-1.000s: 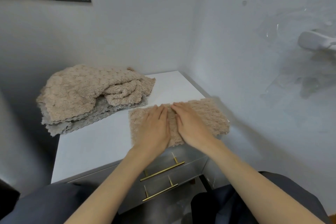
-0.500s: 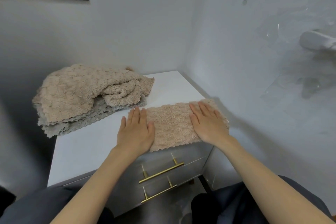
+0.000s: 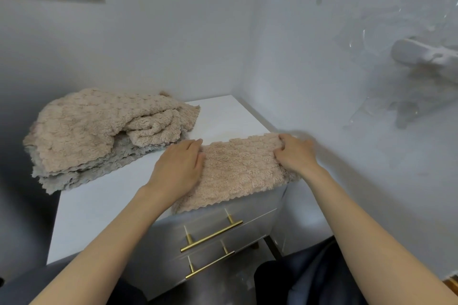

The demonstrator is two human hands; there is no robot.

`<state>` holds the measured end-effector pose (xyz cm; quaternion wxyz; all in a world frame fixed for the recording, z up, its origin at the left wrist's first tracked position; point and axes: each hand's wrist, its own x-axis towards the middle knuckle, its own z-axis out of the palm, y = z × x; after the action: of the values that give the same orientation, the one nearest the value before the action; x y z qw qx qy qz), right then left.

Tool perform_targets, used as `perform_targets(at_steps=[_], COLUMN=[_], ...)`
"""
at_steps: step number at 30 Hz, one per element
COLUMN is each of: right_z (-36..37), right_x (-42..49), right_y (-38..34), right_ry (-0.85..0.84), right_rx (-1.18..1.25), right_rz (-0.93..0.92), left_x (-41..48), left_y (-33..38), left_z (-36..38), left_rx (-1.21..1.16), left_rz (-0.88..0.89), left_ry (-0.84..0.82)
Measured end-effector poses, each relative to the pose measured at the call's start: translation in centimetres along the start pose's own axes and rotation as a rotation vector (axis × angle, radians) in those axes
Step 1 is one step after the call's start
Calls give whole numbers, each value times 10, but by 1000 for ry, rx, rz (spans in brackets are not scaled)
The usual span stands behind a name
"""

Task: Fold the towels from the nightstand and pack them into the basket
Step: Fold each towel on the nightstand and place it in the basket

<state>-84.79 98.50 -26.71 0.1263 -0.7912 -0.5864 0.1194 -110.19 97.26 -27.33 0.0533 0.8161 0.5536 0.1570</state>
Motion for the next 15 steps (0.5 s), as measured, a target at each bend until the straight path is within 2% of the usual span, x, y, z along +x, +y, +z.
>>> perform_targets(at_steps=[4, 11, 15], right_z=[-4, -12, -13], right_x=[5, 20, 29], right_y=[-4, -12, -29], right_ry=[81, 27, 166], right_rx=[71, 71, 106], right_rz=[14, -2, -101], left_x=[16, 32, 35], left_y=[-3, -17, -22], left_z=[0, -3, -7], left_rx=[-10, -75, -154], left_rz=[-12, -39, -95], left_ry=[-112, -85, -160])
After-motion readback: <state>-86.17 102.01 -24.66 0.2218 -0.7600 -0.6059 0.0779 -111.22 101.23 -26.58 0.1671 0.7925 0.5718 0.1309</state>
